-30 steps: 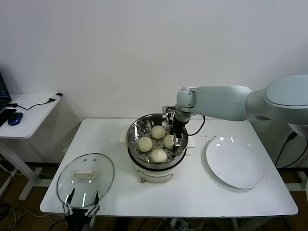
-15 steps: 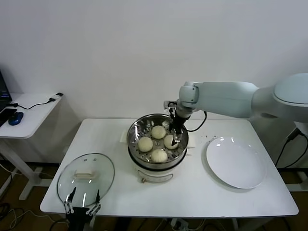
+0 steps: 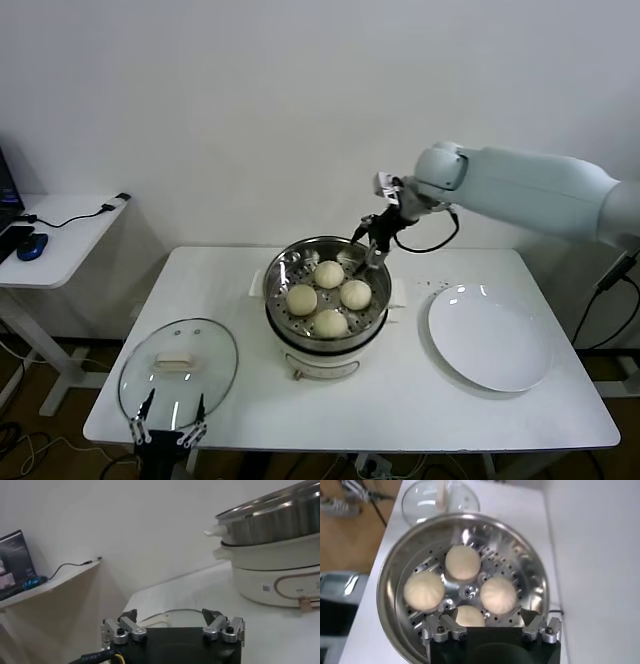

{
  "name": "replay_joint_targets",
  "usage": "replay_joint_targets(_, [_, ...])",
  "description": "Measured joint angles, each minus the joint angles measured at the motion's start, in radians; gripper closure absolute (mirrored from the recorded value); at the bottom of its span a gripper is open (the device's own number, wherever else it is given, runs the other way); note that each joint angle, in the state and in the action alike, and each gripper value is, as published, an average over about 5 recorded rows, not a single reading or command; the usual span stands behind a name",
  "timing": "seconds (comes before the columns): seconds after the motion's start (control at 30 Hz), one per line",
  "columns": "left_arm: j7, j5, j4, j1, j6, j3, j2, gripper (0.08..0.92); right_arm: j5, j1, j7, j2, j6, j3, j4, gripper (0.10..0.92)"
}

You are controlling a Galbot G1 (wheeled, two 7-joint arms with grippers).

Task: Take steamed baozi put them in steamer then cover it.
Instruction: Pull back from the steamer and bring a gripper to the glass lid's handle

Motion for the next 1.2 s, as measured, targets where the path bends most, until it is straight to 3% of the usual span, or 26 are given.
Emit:
replay_joint_targets(0.57, [-0.006,0.034,-0.025,-0.018,0.029,-0.014,-0.023,0.177,-0.060,-0.565,0.351,-0.316,0.259,0.616,0.165,0.203])
replay_joint_targets(0.87, [-0.019,0.069,-0.044,0.000,0.034,-0.029,-0.027,0.177,-0.132,-0.994,0.483,-0.331,0.328,1.078,0.232,0.203])
replay_joint_targets(1.2, [-0.044,0.206,-0.077,-0.006,0.070,-0.058,-0.026,0.177,-0.231,-1.464,0.566,-0.240,0.307,1.572,0.336,0.203])
